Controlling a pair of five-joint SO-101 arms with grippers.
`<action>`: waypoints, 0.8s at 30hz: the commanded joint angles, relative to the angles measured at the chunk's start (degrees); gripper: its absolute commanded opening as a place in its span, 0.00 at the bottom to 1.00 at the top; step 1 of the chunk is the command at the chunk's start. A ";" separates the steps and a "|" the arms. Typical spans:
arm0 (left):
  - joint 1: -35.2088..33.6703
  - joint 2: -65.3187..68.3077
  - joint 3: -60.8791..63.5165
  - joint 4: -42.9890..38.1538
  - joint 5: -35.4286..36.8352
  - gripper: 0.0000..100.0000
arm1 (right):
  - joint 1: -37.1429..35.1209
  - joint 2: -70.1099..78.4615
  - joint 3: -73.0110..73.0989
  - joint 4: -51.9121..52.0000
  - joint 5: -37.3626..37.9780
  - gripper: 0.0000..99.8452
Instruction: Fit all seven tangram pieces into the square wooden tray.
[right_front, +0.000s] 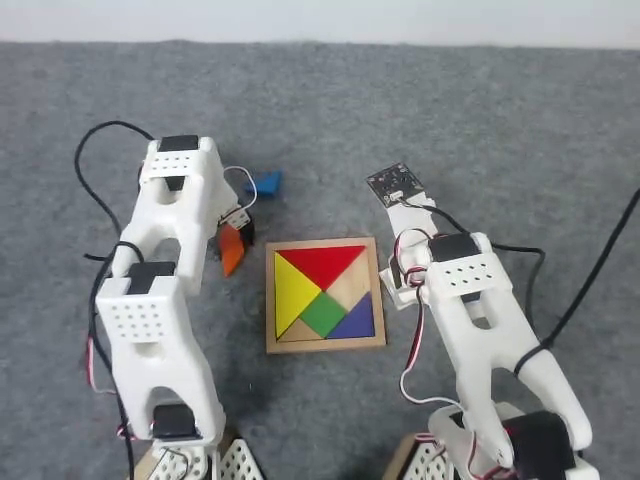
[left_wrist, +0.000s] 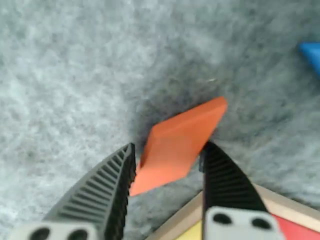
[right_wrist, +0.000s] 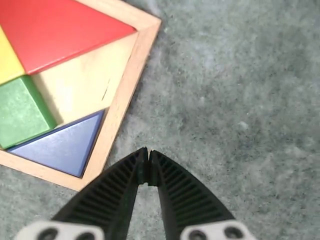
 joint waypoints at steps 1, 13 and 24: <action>-2.55 -1.67 0.13 -2.64 1.05 0.16 | 0.75 -2.33 -1.93 -0.57 0.70 0.01; -2.20 -1.58 2.51 -4.31 -4.13 0.08 | 0.84 -2.33 -1.93 -0.48 0.53 0.01; -2.20 -2.20 2.15 -1.05 -7.03 0.06 | 0.92 -2.33 -1.93 -0.48 0.53 0.01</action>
